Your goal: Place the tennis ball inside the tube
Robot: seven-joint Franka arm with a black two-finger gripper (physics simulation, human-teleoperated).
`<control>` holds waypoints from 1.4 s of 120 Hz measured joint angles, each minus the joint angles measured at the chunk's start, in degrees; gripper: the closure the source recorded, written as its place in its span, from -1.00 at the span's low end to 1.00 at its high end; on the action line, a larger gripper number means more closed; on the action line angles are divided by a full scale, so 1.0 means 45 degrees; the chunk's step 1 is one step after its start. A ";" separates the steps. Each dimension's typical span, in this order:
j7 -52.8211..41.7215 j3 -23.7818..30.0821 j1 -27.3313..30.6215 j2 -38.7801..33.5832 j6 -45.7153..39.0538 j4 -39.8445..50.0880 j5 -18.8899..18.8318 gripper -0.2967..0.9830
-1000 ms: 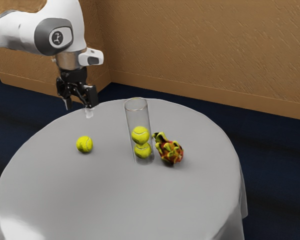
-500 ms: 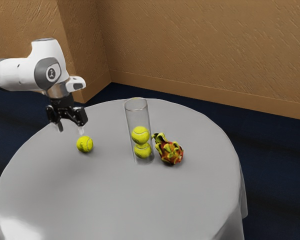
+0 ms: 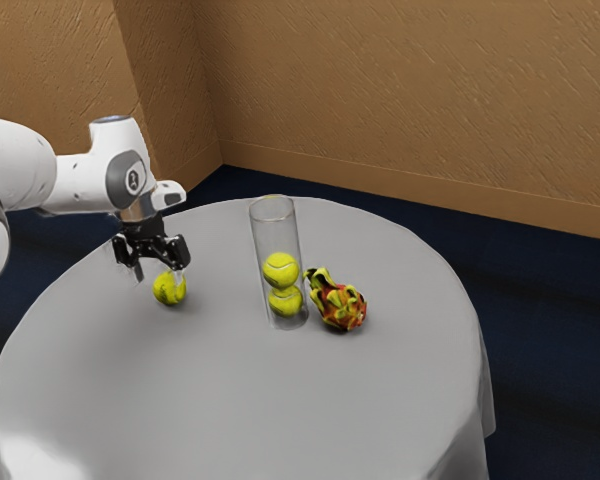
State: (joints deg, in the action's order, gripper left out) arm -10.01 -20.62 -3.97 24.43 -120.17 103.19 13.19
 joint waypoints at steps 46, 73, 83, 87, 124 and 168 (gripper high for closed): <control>-0.0853 0.0071 0.0267 0.1724 -0.0216 -0.1693 0.0539 -0.51; -0.1366 0.0072 0.0351 0.2327 -0.0213 -0.2118 0.0680 -0.51; -0.1512 0.0072 0.0419 0.2390 -0.0217 -0.2123 0.0720 -0.51; -0.1565 0.0072 0.0463 0.2407 -0.0216 -0.2114 0.0731 -0.51; -0.1935 0.0072 0.0511 0.2757 -0.0228 -0.1999 0.1048 -0.50; -0.2174 0.0072 0.0493 0.2834 -0.0260 -0.1989 0.1198 -0.22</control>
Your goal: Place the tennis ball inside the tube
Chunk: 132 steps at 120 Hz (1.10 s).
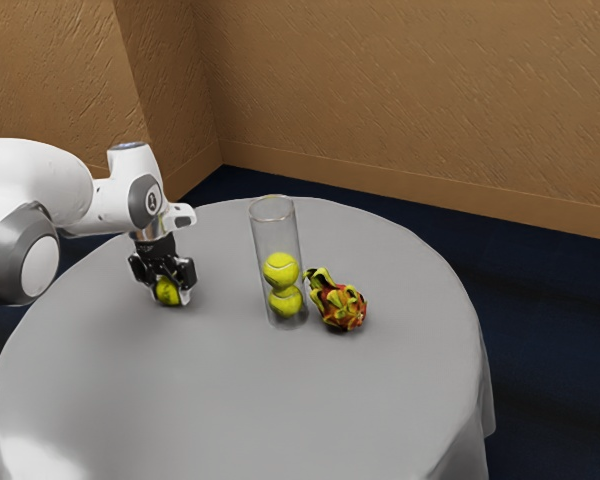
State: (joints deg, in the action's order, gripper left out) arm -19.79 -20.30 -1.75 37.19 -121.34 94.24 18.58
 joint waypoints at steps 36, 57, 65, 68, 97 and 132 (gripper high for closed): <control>-0.0030 -0.0029 -0.0404 -0.0886 0.0014 -0.0088 -0.0140 0.00; 0.0053 -0.0019 -0.1353 -0.3096 0.0763 -0.0082 -0.0598 0.09; 0.0134 -0.0010 -0.1624 -0.3567 0.1238 -0.0358 -0.0900 0.11; 0.0185 -0.0004 -0.1689 -0.3658 0.1494 -0.0631 -0.1055 0.12; 0.0661 0.0112 -0.2965 -0.4361 0.3291 -0.2250 -0.2040 0.17; 0.1195 0.0329 -0.3659 -0.3386 0.4150 -0.4114 -0.2273 0.20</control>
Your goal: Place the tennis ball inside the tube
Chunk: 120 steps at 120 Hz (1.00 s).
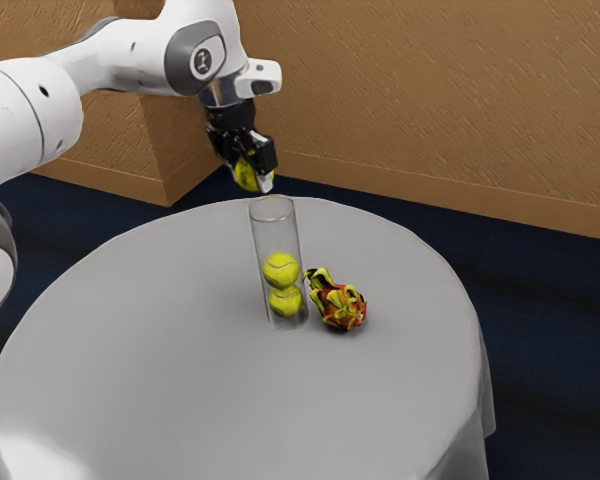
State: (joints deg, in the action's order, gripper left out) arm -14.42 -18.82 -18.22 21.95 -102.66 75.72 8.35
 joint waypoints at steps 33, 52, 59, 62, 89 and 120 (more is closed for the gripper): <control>0.0382 0.0120 -0.0011 0.0741 0.0309 -0.0525 0.0008 0.21; 0.0540 0.0132 -0.0020 0.0875 0.0375 -0.0681 0.0042 0.21; 0.0591 0.0132 -0.0027 0.0960 0.0387 -0.0696 0.0056 0.21; 0.0611 0.0132 -0.0029 0.1004 0.0391 -0.0718 0.0061 0.21; 0.0772 0.0133 -0.0031 0.1234 0.0413 -0.1056 0.0080 0.21; 0.0918 0.0130 -0.0029 0.1340 0.0410 -0.1125 0.0101 0.12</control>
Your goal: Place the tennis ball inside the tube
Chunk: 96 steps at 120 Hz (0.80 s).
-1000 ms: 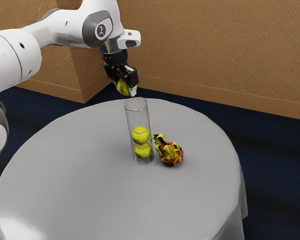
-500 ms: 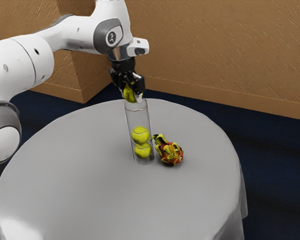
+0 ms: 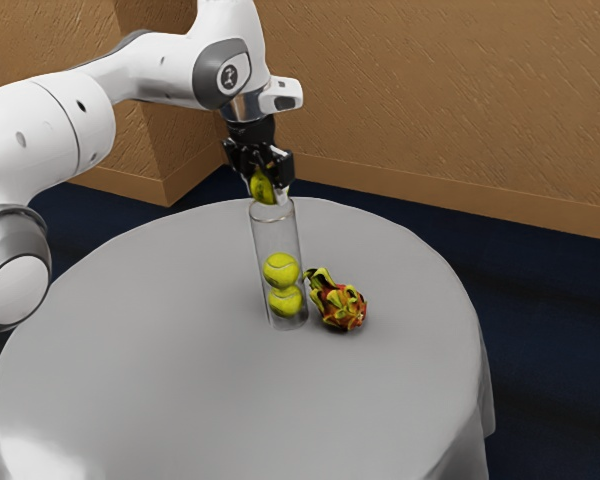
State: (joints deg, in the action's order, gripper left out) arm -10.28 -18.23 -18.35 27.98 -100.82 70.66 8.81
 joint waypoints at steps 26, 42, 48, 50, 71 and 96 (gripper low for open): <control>0.0079 -0.0039 -0.0159 -0.0530 0.0024 0.0299 0.0003 0.10; 0.0146 -0.0024 -0.0276 -0.0760 0.0031 0.0767 0.0006 0.10; 0.0173 -0.0023 -0.0290 -0.0762 0.0032 0.0802 0.0007 0.10; 0.0181 -0.0023 -0.0292 -0.0762 0.0033 0.0808 0.0009 0.07; 0.0224 -0.0029 -0.0281 -0.0746 0.0063 0.0775 0.0125 -0.25; 0.0233 -0.0023 -0.0220 -0.2215 0.0394 0.2280 0.0172 -0.41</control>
State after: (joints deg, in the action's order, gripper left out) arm -9.24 -18.33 -19.34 18.02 -99.05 80.92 9.58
